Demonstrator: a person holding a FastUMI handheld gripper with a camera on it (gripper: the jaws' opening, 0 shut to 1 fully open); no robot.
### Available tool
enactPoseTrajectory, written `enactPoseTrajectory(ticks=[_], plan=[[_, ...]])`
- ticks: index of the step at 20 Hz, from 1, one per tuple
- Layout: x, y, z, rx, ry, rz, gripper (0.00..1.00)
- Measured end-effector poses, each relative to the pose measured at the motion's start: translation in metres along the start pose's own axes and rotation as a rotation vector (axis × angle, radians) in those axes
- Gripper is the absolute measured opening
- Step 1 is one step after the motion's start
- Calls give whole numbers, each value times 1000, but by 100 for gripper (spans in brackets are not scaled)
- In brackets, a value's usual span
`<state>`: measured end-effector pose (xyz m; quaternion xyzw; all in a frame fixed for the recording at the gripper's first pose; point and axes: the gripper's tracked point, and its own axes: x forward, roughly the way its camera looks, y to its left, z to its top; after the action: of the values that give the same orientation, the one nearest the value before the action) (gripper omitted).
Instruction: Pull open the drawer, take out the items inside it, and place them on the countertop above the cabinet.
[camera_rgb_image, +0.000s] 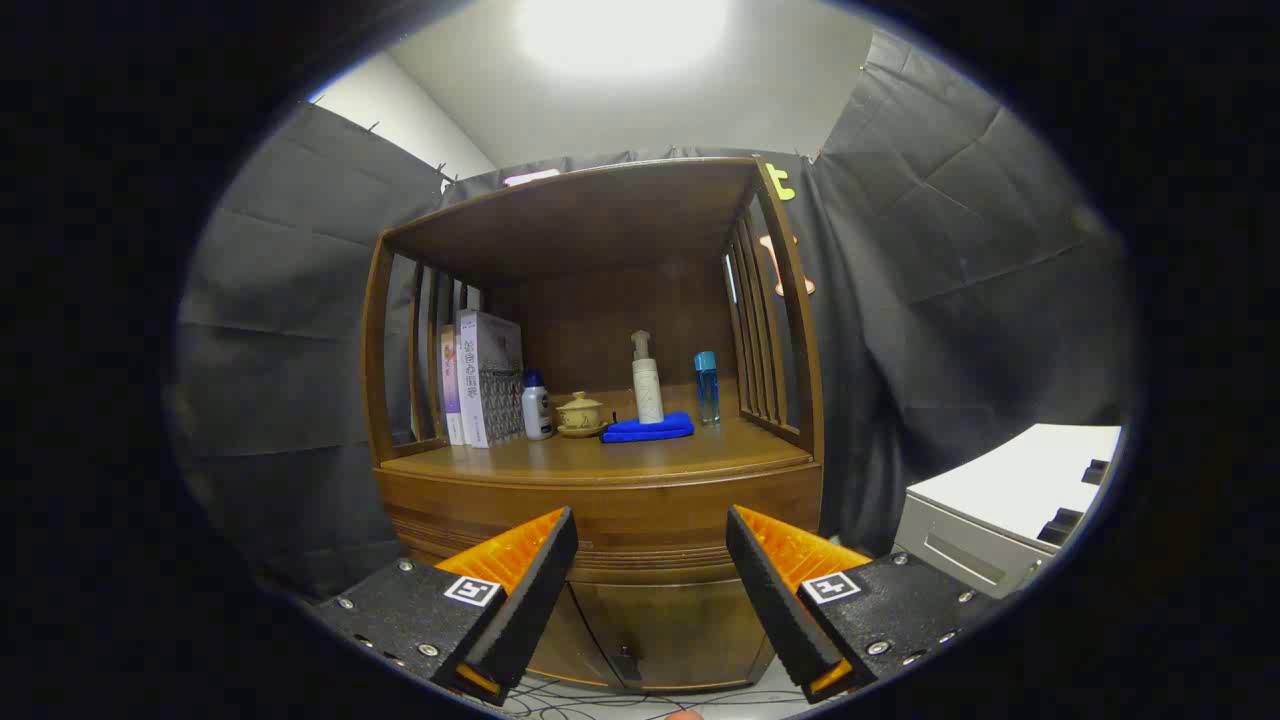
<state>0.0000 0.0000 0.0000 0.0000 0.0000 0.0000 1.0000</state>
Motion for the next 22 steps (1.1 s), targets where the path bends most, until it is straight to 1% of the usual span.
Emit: enactPoseTrajectory(ticks=[8,14,19,22], plan=[[2,-4,5,26,-10,-16,94],[8,4,8,56,-17,0,94],[20,11,11,80,-19,5,94],[37,19,10,79,-22,12,94]])
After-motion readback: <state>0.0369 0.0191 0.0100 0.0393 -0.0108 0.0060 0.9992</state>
